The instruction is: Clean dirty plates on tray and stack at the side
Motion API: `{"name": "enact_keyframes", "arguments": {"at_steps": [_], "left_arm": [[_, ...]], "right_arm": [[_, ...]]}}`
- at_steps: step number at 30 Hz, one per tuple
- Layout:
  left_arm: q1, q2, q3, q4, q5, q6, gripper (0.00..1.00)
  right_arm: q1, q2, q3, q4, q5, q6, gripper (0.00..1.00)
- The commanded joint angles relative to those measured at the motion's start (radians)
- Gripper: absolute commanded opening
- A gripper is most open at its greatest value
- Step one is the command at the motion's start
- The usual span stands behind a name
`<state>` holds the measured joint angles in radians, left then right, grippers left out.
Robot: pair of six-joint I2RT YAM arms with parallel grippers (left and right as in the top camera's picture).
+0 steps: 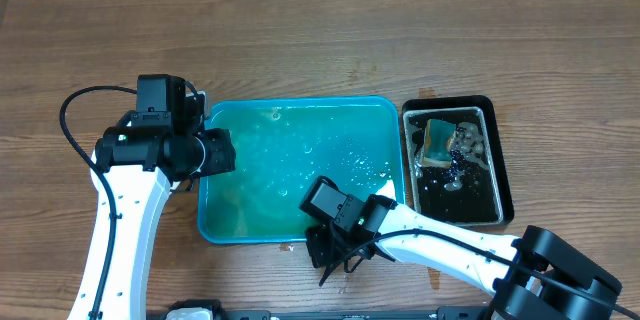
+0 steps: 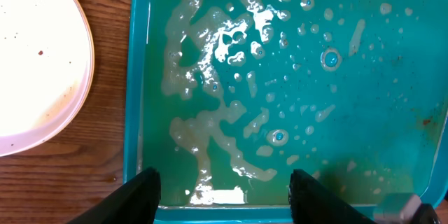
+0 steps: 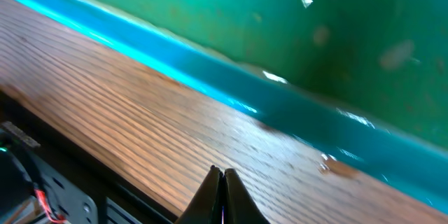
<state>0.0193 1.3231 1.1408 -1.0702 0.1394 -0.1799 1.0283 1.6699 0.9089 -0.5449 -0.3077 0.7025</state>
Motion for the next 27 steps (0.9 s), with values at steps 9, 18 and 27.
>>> {"name": "enact_keyframes", "arguments": {"at_steps": [9,18,27], "left_arm": [[-0.003,0.001,0.013,0.002,0.008,0.016,0.6],[-0.003,0.001,0.013,0.0,0.008,0.016,0.61],[-0.003,0.001,0.013,0.0,0.008,0.016,0.61]], "right_arm": [[0.006,0.077,0.022,0.061,-0.007,0.008,0.04],[0.006,0.077,0.022,0.133,0.109,0.009,0.04],[0.006,0.077,0.022,0.141,0.188,0.008,0.04]]}}
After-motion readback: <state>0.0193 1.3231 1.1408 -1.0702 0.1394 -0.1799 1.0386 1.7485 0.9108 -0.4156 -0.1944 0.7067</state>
